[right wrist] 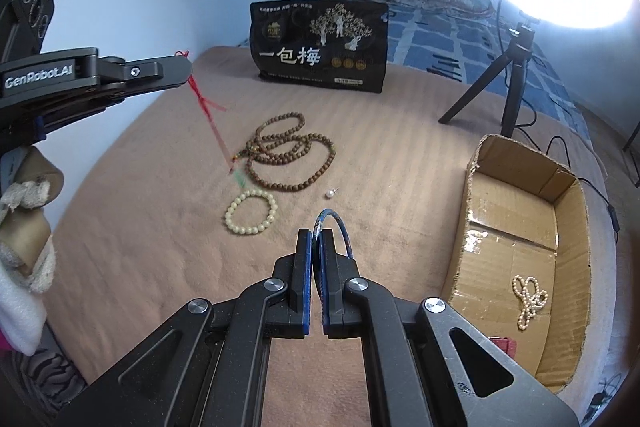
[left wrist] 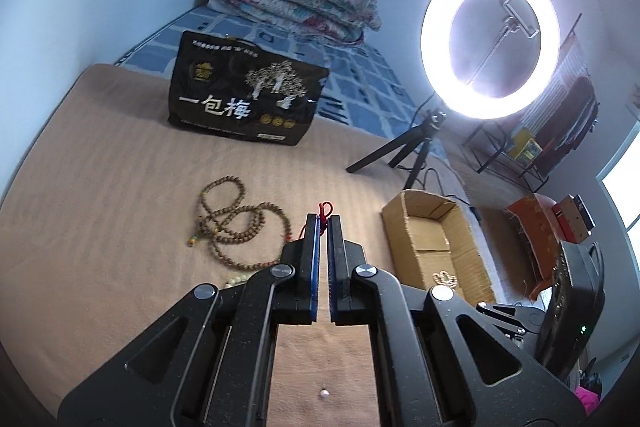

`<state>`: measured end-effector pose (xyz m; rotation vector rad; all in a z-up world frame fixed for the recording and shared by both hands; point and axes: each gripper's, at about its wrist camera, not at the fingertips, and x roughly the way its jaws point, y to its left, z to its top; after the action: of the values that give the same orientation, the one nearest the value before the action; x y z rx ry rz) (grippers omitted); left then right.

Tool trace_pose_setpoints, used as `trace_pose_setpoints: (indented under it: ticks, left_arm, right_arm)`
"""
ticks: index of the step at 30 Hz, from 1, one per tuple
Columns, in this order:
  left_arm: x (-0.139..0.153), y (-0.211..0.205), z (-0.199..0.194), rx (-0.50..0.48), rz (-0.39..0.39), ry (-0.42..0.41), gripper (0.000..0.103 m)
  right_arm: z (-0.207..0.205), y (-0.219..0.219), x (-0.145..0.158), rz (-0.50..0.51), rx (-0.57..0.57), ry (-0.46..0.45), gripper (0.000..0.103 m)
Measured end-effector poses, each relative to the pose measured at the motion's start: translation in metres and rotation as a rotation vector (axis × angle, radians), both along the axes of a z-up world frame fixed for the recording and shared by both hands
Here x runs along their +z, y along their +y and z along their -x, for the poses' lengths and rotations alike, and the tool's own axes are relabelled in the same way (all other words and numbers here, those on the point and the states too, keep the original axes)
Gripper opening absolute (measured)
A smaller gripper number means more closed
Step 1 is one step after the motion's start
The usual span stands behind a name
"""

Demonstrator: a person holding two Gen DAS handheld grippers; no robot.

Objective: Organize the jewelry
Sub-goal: 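Lift and carry the jade pendant and silver bangle over the box with both tools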

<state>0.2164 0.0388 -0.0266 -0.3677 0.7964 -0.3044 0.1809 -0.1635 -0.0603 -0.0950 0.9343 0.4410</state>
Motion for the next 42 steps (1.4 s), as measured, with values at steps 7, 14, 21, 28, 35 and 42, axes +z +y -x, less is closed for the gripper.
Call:
trace_pose_setpoints:
  ticks: [7, 14, 21, 28, 35, 42]
  left_arm:
    - [0.008, -0.026, 0.001, -0.058, 0.005, -0.011, 0.001]
    - [0.018, -0.064, 0.003, -0.122, -0.004, -0.037, 0.001]
    - [0.028, -0.1, -0.005, -0.177, 0.006, -0.056, 0.001]
    - [0.033, -0.141, -0.011, -0.235, 0.011, -0.069, 0.001]
    - [0.033, -0.176, -0.017, -0.277, 0.012, -0.074, 0.001]
    - [0.027, -0.201, -0.027, -0.302, 0.002, -0.06, 0.001]
  right_arm:
    - [-0.006, -0.028, 0.016, -0.027, -0.05, -0.029, 0.002]
    - [-0.016, -0.072, 0.026, -0.035, -0.131, -0.049, 0.002]
    - [-0.027, -0.115, 0.025, -0.025, -0.206, -0.049, 0.002]
    - [-0.039, -0.153, 0.017, -0.017, -0.272, -0.037, 0.002]
    - [-0.049, -0.176, 0.008, -0.014, -0.317, -0.019, 0.002]
    - [-0.056, -0.191, 0.004, -0.019, -0.34, -0.01, 0.002]
